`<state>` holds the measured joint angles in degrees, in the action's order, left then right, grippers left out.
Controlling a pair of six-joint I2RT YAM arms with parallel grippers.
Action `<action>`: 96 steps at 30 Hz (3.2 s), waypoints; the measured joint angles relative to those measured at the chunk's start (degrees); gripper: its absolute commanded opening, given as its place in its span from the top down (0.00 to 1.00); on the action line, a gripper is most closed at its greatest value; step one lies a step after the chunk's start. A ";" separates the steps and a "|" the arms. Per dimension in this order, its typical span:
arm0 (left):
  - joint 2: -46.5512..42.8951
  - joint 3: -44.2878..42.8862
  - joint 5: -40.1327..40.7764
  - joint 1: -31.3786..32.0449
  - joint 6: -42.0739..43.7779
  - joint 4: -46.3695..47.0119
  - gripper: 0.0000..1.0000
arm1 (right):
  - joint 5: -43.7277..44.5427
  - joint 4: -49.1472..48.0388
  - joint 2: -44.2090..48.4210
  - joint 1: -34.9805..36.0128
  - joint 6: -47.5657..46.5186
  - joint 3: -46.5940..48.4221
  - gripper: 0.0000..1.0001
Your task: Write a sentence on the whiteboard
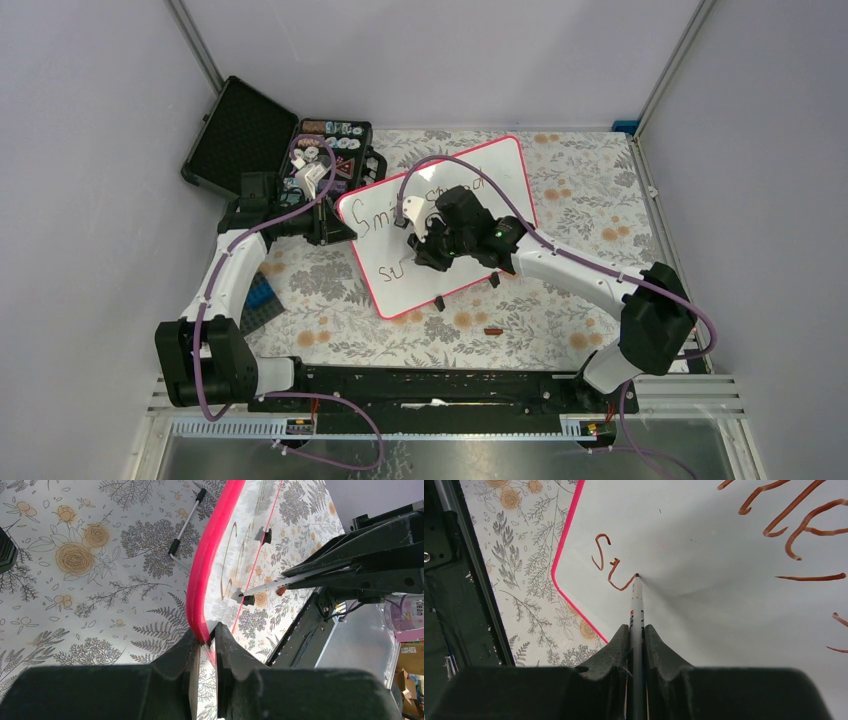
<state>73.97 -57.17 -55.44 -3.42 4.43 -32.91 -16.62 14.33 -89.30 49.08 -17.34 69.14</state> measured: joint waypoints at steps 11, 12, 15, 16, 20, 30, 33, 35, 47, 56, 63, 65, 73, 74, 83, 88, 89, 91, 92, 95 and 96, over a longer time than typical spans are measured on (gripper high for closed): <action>0.00 0.00 0.09 0.00 0.00 0.00 1.00 | -1.77 0.00 0.00 0.00 0.04 -2.91 1.00; 0.00 0.00 0.09 0.00 0.00 0.00 1.00 | -1.97 0.00 0.00 0.00 0.04 -3.17 1.00; 0.00 0.00 0.09 0.00 0.00 0.00 1.00 | -2.32 0.02 0.00 0.00 0.04 -3.67 1.00; 0.00 0.00 0.09 0.00 0.00 0.00 1.00 | -2.38 0.02 0.00 0.00 0.04 -3.76 1.00; 0.00 0.00 0.09 0.00 0.00 0.00 1.00 | -2.56 0.09 0.00 0.00 0.02 -3.76 1.00; 0.00 0.00 0.04 0.07 -0.02 0.00 1.00 | -4.20 2.56 2.36 -0.02 -0.50 -3.76 1.00; 0.00 0.00 0.04 0.07 -0.02 0.00 1.00 | -5.57 3.23 3.54 -0.42 -0.46 -3.76 1.00; 0.00 0.00 0.04 0.07 0.00 0.00 1.00 | -6.71 3.26 4.00 -1.25 -0.39 -3.76 1.00; -0.52 0.02 0.15 0.33 0.02 0.00 1.00 | -16.17 3.21 4.31 -9.73 1.20 -3.41 1.00; -0.55 0.02 0.20 0.37 0.02 0.00 1.00 | -17.57 0.68 4.22 -9.70 2.21 -3.41 1.00; -0.55 0.02 0.20 0.37 0.02 0.00 1.00 | -15.41 -0.50 3.13 -8.37 2.38 -3.41 1.00; -0.55 0.02 0.20 0.37 0.02 -0.02 1.00 | -14.05 -0.52 2.49 -7.41 2.38 -3.39 1.00; -0.55 0.00 0.20 0.39 0.02 0.00 1.00 | -10.12 -1.18 1.99 -5.97 2.38 -3.39 1.00; -0.55 0.00 0.20 0.39 0.02 0.00 1.00 | -9.81 -1.31 1.97 -5.95 2.38 -3.39 1.00; -0.55 0.02 0.28 0.48 0.02 0.00 1.00 | -9.33 -1.46 1.05 -5.20 2.38 -3.39 1.00; -0.55 0.02 0.31 0.50 0.02 0.00 1.00 | -8.83 -1.55 0.72 -4.81 2.36 -3.39 1.00; -0.55 0.02 0.35 0.50 0.02 0.00 1.00 | -8.68 -1.60 0.52 -4.79 2.36 -3.39 1.00; -0.55 0.02 0.55 0.50 0.02 -0.02 1.00 | -8.68 -1.60 0.22 -4.74 2.36 -3.39 1.00; -0.55 0.00 0.61 0.50 0.02 -0.02 1.00 | -8.68 -1.57 0.13 -4.70 2.36 -3.39 1.00; -0.55 0.02 0.63 0.50 0.02 -0.02 1.00 | -8.50 -1.57 0.11 -4.48 2.34 -3.39 1.00; -0.55 0.00 0.66 0.50 0.02 -0.02 1.00 | -8.48 -1.57 0.11 -4.44 2.32 -3.39 1.00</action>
<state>73.43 -57.17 -54.78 -2.92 4.45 -32.93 -25.10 12.75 -89.19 44.64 -15.03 65.76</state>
